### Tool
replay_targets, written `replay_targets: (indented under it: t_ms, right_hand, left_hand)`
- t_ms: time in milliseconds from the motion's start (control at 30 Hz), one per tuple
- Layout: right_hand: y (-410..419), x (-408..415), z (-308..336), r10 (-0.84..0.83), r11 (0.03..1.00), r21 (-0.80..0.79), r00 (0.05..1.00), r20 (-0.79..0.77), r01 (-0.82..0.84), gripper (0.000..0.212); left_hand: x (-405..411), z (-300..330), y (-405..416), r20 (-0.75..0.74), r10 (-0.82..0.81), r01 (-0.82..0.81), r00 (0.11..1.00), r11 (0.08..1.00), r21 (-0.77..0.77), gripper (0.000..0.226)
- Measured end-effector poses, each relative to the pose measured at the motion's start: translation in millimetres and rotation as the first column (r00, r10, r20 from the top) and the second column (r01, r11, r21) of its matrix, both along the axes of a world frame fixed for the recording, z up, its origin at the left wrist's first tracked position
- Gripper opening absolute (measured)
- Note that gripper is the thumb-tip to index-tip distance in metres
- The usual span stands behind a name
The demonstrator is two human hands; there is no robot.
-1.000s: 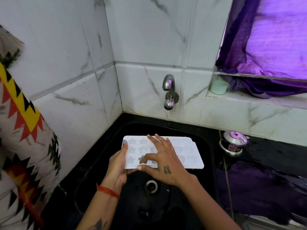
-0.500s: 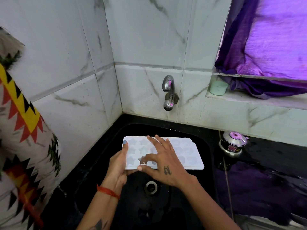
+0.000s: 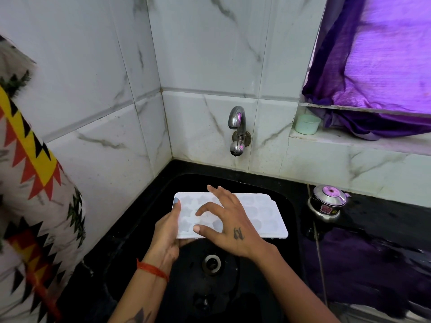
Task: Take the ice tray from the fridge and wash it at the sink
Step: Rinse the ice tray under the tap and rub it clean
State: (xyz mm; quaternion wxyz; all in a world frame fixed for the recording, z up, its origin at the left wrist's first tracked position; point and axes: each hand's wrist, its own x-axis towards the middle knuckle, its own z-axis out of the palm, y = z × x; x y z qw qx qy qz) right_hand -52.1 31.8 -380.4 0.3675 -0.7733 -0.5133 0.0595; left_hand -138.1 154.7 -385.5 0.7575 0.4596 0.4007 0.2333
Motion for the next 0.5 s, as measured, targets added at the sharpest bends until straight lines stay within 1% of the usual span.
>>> replay_targets:
  t_ms: [233, 367, 500]
  right_hand:
    - [13, -9, -1, 0.084, 0.996, -0.003, 0.987, 0.135, -0.084, 0.049]
    - [19, -12, -4, 0.119, 0.992, -0.061, 0.969, 0.215, -0.108, 0.046]
    - [22, -15, -7, 0.135, 0.986, -0.127, 0.954, 0.267, -0.104, 0.049]
  left_hand:
    - [-1, 2, -1, 0.005, 0.018, -0.018, 1.000, 1.000, 0.005, 0.035]
    - [-2, 3, -3, 0.026, 0.003, -0.003, 1.000, 1.000, -0.014, 0.037]
    - [-2, 1, -1, 0.016, 0.010, -0.009, 1.000, 1.000, -0.019, 0.038]
